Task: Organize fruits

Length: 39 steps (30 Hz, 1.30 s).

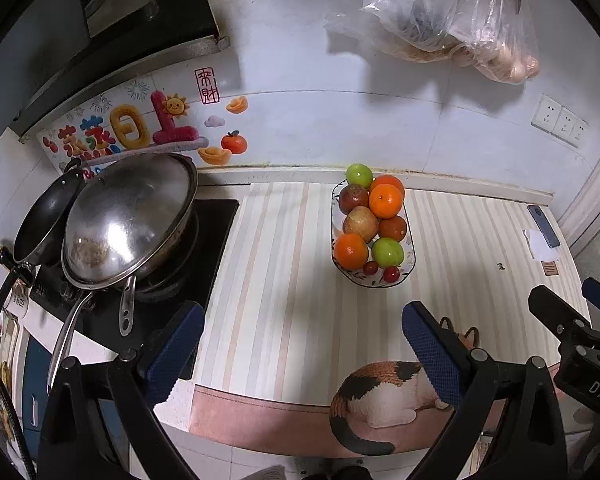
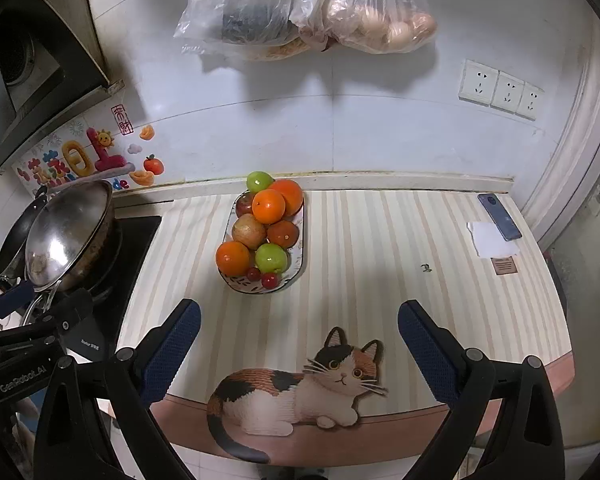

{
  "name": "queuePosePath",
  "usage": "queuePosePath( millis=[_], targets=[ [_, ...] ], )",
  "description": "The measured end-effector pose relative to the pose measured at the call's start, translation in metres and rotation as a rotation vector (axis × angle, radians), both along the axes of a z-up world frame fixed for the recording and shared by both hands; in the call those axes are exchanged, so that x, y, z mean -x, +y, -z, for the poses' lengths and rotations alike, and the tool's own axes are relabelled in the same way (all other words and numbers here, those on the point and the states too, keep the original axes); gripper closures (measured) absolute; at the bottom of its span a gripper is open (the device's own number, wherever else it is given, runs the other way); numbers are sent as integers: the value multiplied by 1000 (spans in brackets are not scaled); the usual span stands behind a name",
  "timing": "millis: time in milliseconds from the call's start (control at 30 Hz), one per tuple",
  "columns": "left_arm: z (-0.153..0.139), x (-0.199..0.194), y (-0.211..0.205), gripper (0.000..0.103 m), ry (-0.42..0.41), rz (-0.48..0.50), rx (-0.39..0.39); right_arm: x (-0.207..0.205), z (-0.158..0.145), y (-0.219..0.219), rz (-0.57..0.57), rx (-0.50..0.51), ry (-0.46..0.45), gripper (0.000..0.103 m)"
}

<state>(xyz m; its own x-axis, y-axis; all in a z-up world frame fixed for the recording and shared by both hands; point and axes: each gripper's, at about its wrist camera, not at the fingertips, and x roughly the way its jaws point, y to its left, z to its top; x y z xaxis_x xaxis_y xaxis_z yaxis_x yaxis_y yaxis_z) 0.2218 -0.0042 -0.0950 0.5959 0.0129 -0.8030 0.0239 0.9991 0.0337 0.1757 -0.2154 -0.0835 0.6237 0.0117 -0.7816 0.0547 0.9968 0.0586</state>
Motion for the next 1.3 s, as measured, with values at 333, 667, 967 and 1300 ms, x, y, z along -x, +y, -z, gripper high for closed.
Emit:
queuePosePath(
  millis=[333, 667, 967, 1300],
  targets=[
    [-3, -1, -3, 2, -9, 1, 4, -1, -2, 1, 0, 6, -3, 2],
    [-4, 1, -6, 2, -12, 7, 7, -1, -2, -3, 7, -4, 1, 2],
    [-6, 0, -6, 2, -20, 7, 8, 0, -2, -3, 4, -5, 4, 2],
    [-12, 3, -10, 2, -34, 7, 9, 4, -5, -2, -4, 0, -5, 2]
  ],
)
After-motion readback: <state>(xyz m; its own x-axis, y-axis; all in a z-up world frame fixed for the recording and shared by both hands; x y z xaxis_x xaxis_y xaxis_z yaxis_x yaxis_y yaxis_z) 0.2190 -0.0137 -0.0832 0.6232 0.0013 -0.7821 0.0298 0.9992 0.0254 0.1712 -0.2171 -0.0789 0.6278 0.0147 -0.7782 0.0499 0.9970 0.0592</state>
